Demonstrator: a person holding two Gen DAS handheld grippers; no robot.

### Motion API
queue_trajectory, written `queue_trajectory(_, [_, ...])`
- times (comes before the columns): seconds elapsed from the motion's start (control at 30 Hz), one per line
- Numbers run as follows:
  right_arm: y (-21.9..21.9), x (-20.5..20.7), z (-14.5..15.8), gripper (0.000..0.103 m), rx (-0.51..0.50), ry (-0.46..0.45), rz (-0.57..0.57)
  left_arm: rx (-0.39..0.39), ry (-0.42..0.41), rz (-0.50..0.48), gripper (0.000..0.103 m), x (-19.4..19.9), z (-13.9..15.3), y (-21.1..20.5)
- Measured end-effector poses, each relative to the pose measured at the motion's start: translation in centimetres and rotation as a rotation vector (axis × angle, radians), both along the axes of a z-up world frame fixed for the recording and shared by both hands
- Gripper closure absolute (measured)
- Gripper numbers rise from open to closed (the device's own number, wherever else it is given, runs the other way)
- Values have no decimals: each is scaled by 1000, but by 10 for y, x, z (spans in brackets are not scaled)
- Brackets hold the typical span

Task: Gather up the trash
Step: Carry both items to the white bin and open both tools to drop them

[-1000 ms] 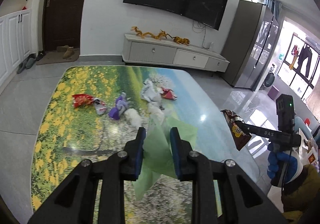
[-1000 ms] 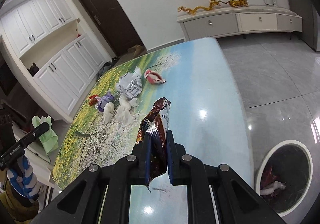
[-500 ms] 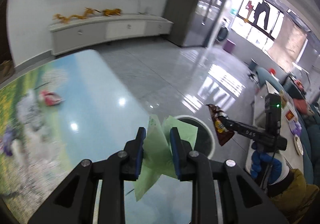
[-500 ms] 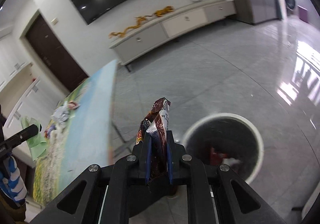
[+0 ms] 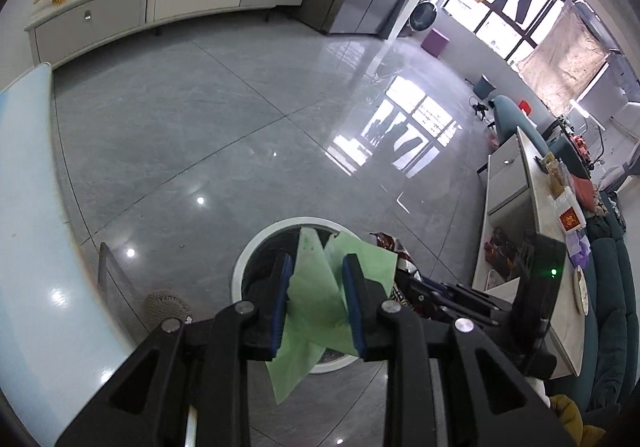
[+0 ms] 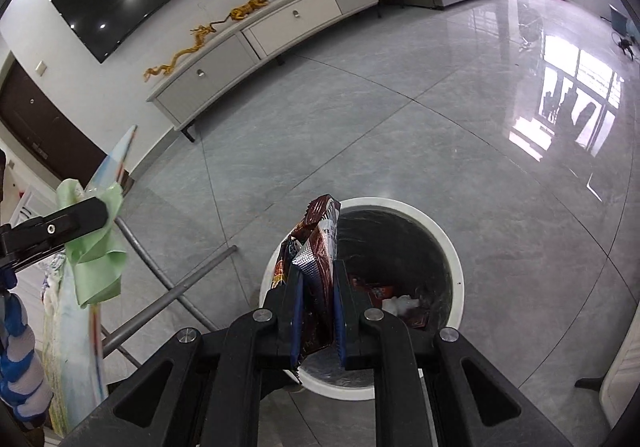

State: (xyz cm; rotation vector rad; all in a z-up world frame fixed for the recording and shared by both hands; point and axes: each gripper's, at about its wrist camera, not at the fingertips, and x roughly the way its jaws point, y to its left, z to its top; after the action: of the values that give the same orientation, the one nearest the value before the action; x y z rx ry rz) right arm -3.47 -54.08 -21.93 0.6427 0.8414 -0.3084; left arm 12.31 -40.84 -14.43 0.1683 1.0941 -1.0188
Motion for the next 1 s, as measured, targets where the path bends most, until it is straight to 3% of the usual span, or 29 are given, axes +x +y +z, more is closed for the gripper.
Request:
queue_trajectory(0.13, [-6, 4, -9, 87, 0, 28, -5, 30, 45, 5, 72, 8, -20, -21])
queue_trajectory(0.2, [-7, 8, -14, 85, -5, 50, -13, 31, 68, 25, 47, 12, -28, -25])
queue_trajectory(0.23, [-7, 9, -16, 83, -6, 59, -17, 26, 76, 31, 45, 14, -29, -25])
queue_trajectory(0.37, [-5, 10, -15, 79, -14, 77, -29, 21, 88, 29, 45, 15, -29, -15])
queue_trajectory(0.63, [21, 26, 17, 74, -71, 39, -6, -1, -63, 64, 45, 5, 6, 39])
queue_trajectory(0.77, [49, 40, 40, 66, -122, 20, 36, -9, -103, 125, 45, 9, 17, 93])
queue_trajectory(1.0, [117, 66, 82, 66, -189, -26, 181, -36, -138, 240, 45, 11, 26, 200])
